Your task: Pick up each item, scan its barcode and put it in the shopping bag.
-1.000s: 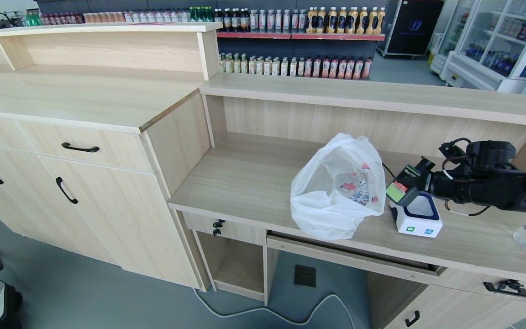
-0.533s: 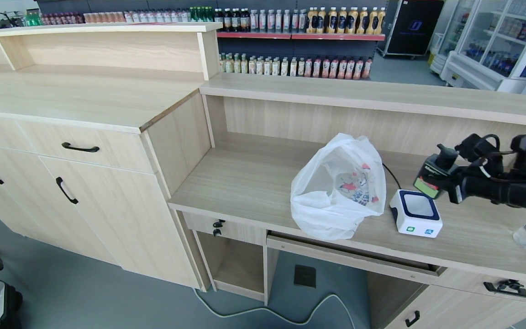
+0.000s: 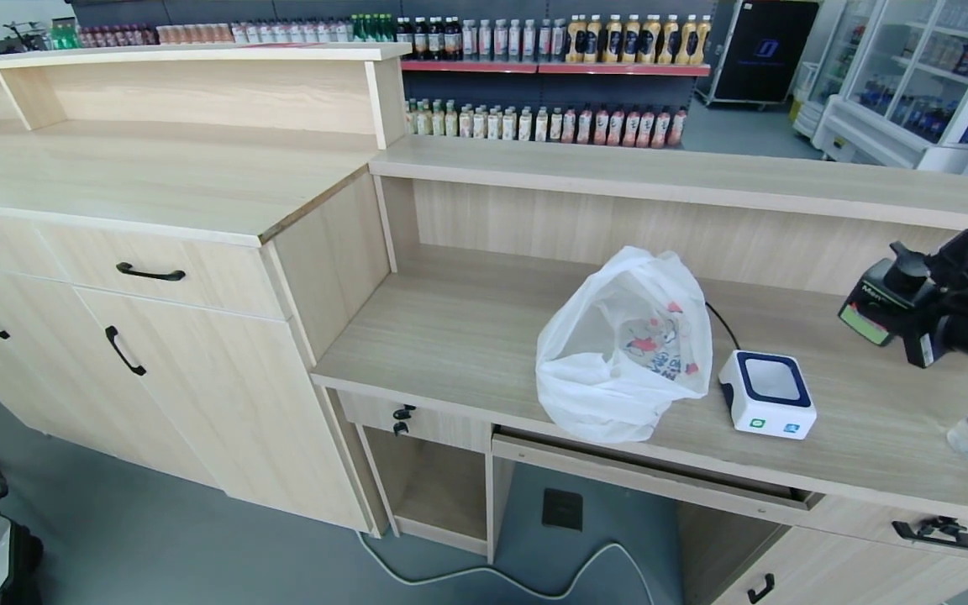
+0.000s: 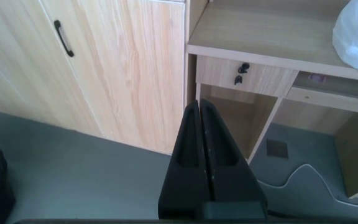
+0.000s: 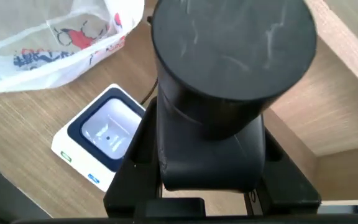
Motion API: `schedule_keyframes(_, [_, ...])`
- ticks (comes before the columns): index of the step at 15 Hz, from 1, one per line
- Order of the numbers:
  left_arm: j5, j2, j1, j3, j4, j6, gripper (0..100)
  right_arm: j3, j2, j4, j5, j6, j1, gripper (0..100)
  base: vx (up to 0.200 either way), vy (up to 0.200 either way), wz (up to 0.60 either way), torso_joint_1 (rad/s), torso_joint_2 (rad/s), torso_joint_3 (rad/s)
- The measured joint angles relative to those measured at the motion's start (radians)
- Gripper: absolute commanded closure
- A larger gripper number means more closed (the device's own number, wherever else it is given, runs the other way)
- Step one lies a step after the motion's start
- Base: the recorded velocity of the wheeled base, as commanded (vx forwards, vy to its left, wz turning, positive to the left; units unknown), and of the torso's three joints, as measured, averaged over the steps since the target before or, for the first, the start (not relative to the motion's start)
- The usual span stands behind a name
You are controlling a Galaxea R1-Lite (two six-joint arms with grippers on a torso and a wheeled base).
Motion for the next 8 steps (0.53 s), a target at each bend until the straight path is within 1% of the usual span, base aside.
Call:
schedule_keyframes(1, [0.000, 0.000, 0.001, 0.000, 0.000, 0.000, 100, -0.025, 0.005, -0.019, -0.009, 0.106, 0.032, 100, 0.000, 0.000, 0.00, 0.000, 0.00, 0.000])
schedule_keyframes(2, [0.000, 0.000, 0.001, 0.000, 0.000, 0.000, 100, -0.072, 0.021, -0.019, -0.012, 0.253, 0.079, 100, 0.000, 0.000, 0.00, 0.000, 0.00, 0.000])
schedule_keyframes(3, [0.000, 0.000, 0.001, 0.000, 0.000, 0.000, 100, -0.132, 0.046, -0.030, -0.020, 0.339, 0.116, 100, 0.000, 0.000, 0.00, 0.000, 0.00, 0.000])
schedule_keyframes(4, [0.000, 0.000, 0.001, 0.000, 0.000, 0.000, 100, -0.190, 0.086, -0.029, -0.029, 0.396, 0.162, 100, 0.000, 0.000, 0.00, 0.000, 0.00, 0.000])
schedule_keyframes(6, [0.000, 0.000, 0.000, 0.000, 0.000, 0.000, 100, -0.262, 0.171, -0.024, -0.042, 0.439, 0.233, 100, 0.000, 0.000, 0.00, 0.000, 0.00, 0.000])
schedule_keyframes(8, [0.000, 0.000, 0.000, 0.000, 0.000, 0.000, 100, -0.290, 0.251, -0.016, -0.049, 0.448, 0.289, 100, 0.000, 0.000, 0.00, 0.000, 0.00, 0.000])
